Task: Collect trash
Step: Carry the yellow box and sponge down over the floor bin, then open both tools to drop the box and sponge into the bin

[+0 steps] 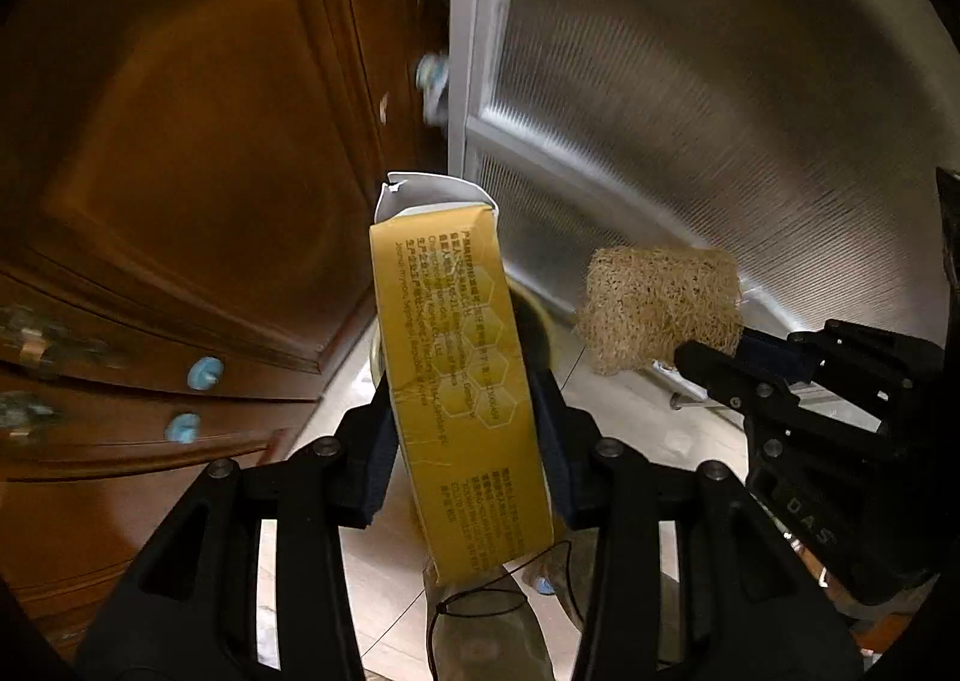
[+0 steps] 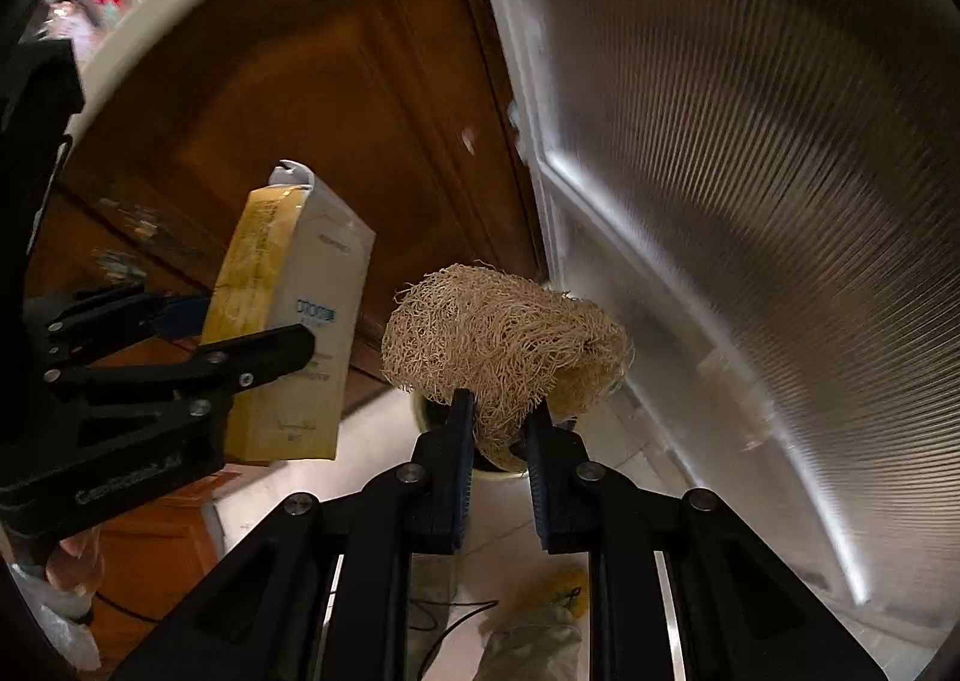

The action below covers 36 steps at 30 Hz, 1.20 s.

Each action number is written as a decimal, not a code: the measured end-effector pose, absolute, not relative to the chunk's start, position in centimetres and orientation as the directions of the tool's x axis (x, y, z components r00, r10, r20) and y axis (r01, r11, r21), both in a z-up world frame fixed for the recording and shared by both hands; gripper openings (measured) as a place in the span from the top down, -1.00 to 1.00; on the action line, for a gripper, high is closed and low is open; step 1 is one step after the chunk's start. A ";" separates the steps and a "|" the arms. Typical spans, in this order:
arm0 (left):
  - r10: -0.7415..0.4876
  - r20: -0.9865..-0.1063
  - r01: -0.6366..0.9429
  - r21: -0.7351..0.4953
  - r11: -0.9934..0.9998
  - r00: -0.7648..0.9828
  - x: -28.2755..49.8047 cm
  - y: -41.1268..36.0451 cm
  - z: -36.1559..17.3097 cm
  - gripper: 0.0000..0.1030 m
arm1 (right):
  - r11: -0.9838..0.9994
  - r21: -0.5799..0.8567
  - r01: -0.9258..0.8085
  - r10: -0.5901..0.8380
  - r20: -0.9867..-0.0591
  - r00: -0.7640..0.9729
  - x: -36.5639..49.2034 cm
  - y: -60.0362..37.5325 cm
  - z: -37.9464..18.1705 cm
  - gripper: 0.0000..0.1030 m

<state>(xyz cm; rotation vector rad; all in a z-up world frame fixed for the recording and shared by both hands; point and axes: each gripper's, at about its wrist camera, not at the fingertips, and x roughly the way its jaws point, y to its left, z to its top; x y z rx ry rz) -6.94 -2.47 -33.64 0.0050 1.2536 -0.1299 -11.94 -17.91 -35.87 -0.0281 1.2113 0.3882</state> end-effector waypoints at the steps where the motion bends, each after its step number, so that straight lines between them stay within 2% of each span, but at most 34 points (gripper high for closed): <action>1: -0.094 -0.949 0.100 -0.067 0.993 0.301 -6.6 -2.4 -35.2 0.26 | 0.937 0.190 -0.293 0.275 -0.918 0.284 -11.4 -17.8 -37.5 0.69; 11: -0.078 -0.965 0.097 -0.055 0.994 0.249 -2.7 -0.7 -51.3 0.24 | 0.955 0.201 -0.219 0.250 -0.941 0.228 -8.3 -16.5 -54.0 0.69; 17: -0.062 -0.968 0.130 -0.031 0.991 0.242 -1.3 0.1 -57.5 0.24 | 0.947 0.192 -0.257 0.247 -0.948 0.200 -6.6 -14.3 -60.8 0.68; 21: -0.063 -0.973 0.156 -0.029 0.987 0.223 -0.7 0.8 -60.0 0.16 | 0.939 0.186 -0.288 0.246 -0.950 0.191 -5.1 -13.7 -62.9 0.67; 22: -0.064 -0.973 0.163 -0.027 0.986 0.224 -0.6 0.9 -60.3 -0.02 | 0.939 0.181 -0.291 0.243 -0.951 0.191 -5.0 -13.5 -63.2 0.65; 23: -0.063 -0.972 0.174 -0.023 0.984 0.228 -0.5 1.0 -60.5 -0.36 | 0.940 0.178 -0.291 0.240 -0.951 0.193 -5.2 -13.2 -63.5 0.64; 25: -0.070 -0.967 0.192 -0.023 0.981 0.243 -0.5 1.5 -60.7 -0.59 | 0.941 0.180 -0.285 0.241 -0.950 0.196 -5.1 -13.2 -63.9 0.56; 26: -0.074 -0.966 0.196 -0.024 0.980 0.249 -0.4 1.6 -60.8 -0.61 | 0.942 0.183 -0.281 0.244 -0.949 0.199 -4.9 -13.2 -64.0 0.54; 29: -0.073 -0.964 0.195 -0.022 0.981 0.255 -0.4 2.7 -61.0 -0.62 | 0.943 0.185 -0.276 0.247 -0.946 0.211 -4.5 -13.3 -64.0 0.30; 36: -0.083 -0.952 0.174 -0.032 0.984 0.293 -0.3 2.3 -59.8 -0.62 | 0.951 0.169 -0.259 0.229 -0.948 0.223 -3.7 -14.0 -64.1 0.29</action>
